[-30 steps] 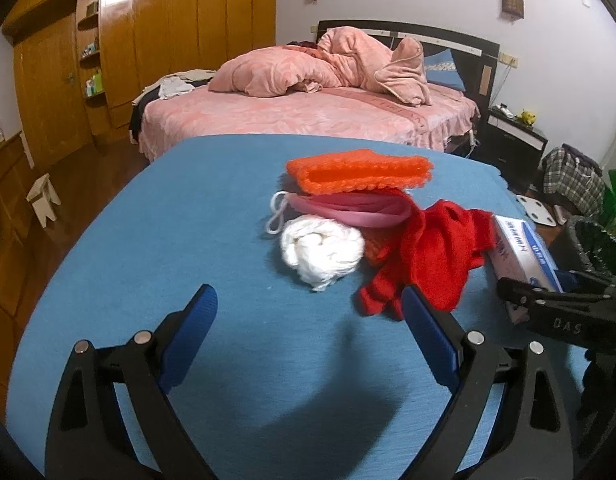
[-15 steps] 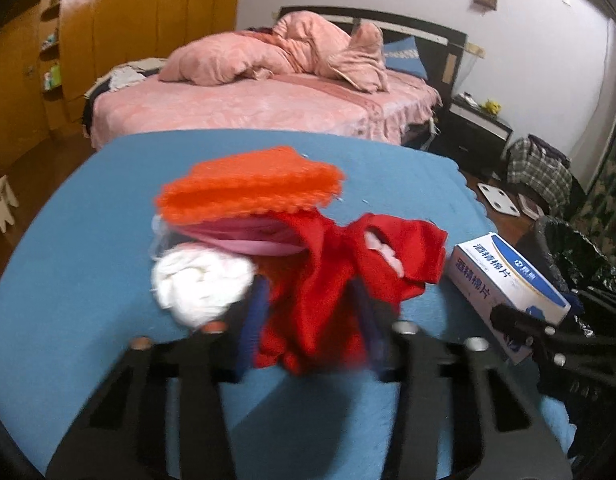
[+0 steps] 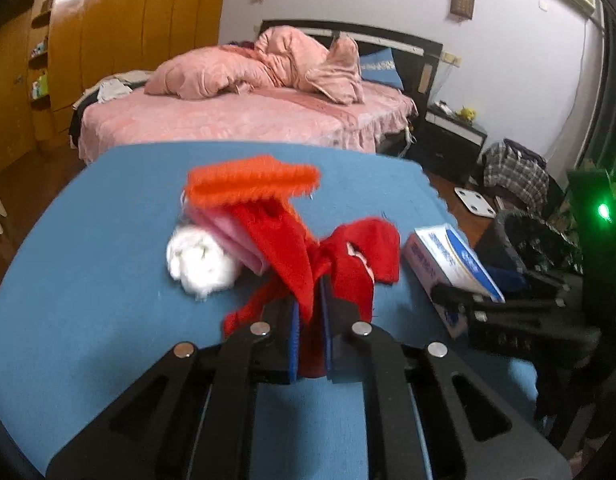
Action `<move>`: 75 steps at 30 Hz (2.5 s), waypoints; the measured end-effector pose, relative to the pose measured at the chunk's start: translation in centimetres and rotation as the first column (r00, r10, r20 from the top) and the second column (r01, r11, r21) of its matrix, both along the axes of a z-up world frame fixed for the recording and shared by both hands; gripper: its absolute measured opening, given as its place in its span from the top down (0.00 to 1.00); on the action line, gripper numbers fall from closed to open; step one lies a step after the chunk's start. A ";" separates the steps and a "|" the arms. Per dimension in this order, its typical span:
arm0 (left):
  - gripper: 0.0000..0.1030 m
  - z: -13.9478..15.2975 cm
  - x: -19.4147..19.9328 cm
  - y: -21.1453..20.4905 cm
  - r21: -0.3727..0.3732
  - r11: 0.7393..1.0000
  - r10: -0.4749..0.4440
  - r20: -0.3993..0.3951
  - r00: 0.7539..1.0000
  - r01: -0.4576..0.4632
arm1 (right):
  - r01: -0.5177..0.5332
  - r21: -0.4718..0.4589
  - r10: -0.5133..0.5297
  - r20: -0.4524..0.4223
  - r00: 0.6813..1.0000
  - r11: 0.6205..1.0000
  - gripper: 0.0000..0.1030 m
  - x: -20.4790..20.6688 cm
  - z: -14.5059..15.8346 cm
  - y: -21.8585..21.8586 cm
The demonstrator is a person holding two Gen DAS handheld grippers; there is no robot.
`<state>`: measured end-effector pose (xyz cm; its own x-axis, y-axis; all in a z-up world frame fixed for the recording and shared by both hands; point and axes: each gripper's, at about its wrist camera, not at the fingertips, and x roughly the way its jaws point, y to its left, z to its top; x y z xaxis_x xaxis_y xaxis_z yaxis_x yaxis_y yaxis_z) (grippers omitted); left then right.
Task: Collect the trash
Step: 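Grasp the alcohol pad box with the right tool while the left tool grasps the red cloth, then carry the box and red cloth over the bin and open both tools to drop them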
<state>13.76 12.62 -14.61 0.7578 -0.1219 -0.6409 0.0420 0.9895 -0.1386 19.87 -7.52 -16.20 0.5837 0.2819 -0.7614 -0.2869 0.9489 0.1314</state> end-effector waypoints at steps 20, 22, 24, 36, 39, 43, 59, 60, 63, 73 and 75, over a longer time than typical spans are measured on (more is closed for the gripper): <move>0.97 -0.3 3.4 1.1 -0.054 0.998 0.012 -0.042 0.999 -0.014 | 0.000 0.010 0.000 0.002 1.000 1.000 0.45 -0.3 0.7 -0.6; 0.97 0.1 3.1 1.3 -0.064 0.998 0.025 -0.029 0.999 -0.027 | -0.005 0.013 0.005 0.003 1.000 1.000 0.45 -0.4 0.8 -0.6; 0.98 0.9 2.4 1.3 -0.076 0.997 0.031 0.000 1.000 -0.031 | -0.003 0.021 0.003 0.011 1.000 1.000 0.45 -0.6 1.1 -0.8; 0.98 4.9 -0.6 -0.1 -0.100 0.995 -0.008 0.110 0.994 0.019 | 0.021 0.080 -0.026 0.069 0.997 0.997 0.45 -1.5 4.6 -2.6; 0.98 5.4 -1.2 -0.9 -0.088 0.995 -0.025 0.123 0.992 0.036 | 0.024 0.081 -0.032 0.093 0.995 0.996 0.45 -2.1 5.7 -3.1; 0.98 6.6 -2.0 -2.2 -0.092 0.993 -0.059 0.150 0.987 0.073 | 0.035 0.085 -0.045 0.111 0.993 0.996 0.45 -2.7 6.7 -4.1; 0.98 10.9 -1.9 -11.7 -0.110 0.949 -0.259 0.268 0.928 0.297 | 0.185 0.081 -0.196 0.161 0.967 0.979 0.45 -5.4 10.1 -14.4; 0.98 11.1 -1.7 -12.8 -0.107 0.942 -0.279 0.272 0.921 0.317 | 0.202 0.077 -0.212 0.162 0.964 0.976 0.45 -5.5 10.2 -15.4; 0.98 11.1 -1.1 -15.5 -0.106 0.926 -0.324 0.270 0.907 0.362 | 0.242 0.064 -0.249 0.165 0.954 0.968 0.45 -5.9 10.2 -17.8; 0.98 10.1 1.2 -24.9 -0.118 0.849 -0.479 0.238 0.845 0.515 | 0.370 0.034 -0.371 0.167 0.914 0.928 0.45 -7.7 9.6 -25.4; 0.98 9.9 1.6 -26.5 -0.123 0.835 -0.502 0.229 0.834 0.537 | 0.395 0.031 -0.395 0.164 0.904 0.918 0.45 -8.0 9.3 -26.9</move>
